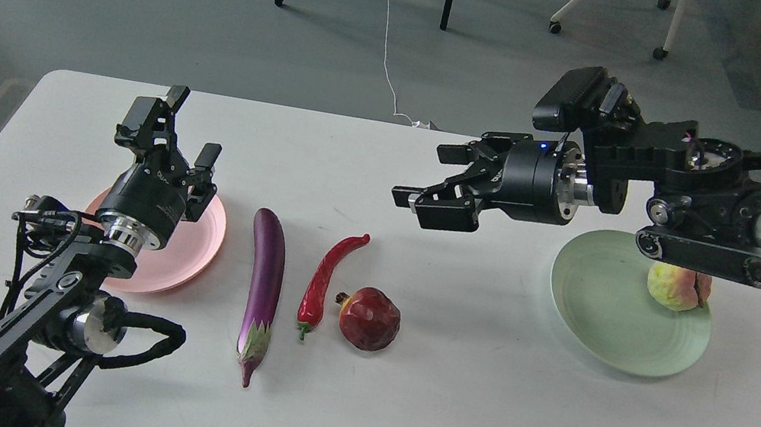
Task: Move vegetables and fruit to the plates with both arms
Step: 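Reach the right gripper down and grasp the red apple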
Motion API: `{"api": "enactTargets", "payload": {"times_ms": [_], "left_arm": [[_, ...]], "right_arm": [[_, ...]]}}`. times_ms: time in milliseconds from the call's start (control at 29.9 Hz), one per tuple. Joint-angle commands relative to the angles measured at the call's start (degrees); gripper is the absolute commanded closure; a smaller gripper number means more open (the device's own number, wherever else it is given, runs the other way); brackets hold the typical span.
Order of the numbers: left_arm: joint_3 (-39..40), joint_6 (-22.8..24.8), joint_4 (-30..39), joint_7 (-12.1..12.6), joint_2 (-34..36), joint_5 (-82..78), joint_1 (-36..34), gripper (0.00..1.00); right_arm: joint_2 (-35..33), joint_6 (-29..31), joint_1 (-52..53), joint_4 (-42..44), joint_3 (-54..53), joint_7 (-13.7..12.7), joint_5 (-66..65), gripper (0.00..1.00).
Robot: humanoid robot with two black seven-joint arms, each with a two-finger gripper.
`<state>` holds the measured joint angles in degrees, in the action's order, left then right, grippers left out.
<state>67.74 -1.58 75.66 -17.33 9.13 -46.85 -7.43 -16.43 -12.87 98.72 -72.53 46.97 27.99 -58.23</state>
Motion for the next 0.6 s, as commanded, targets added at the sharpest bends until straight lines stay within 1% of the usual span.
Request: {"api": "enactTargets", "payload": {"times_ms": [0,201,569], "left_arm": [[0.0,0.0,0.0,0.0,-0.1,0.0,0.0,0.01],[0.1,0.0,0.0,0.0,-0.2,-0.1,0.2,0.01],[0.3,0.0,0.0,0.0,-0.2,-0.1,0.7,0.01]], "right_arm": [[4.2,-0.1,-0.8,0.3,2.3,0.0,0.5,0.04],[9.3,-0.4,-4.4,1.8,4.1,0.0,0.7,0.04],[13.3,-0.5,-9.5,6.3,5.8,0.0,1.8,0.04]]}}
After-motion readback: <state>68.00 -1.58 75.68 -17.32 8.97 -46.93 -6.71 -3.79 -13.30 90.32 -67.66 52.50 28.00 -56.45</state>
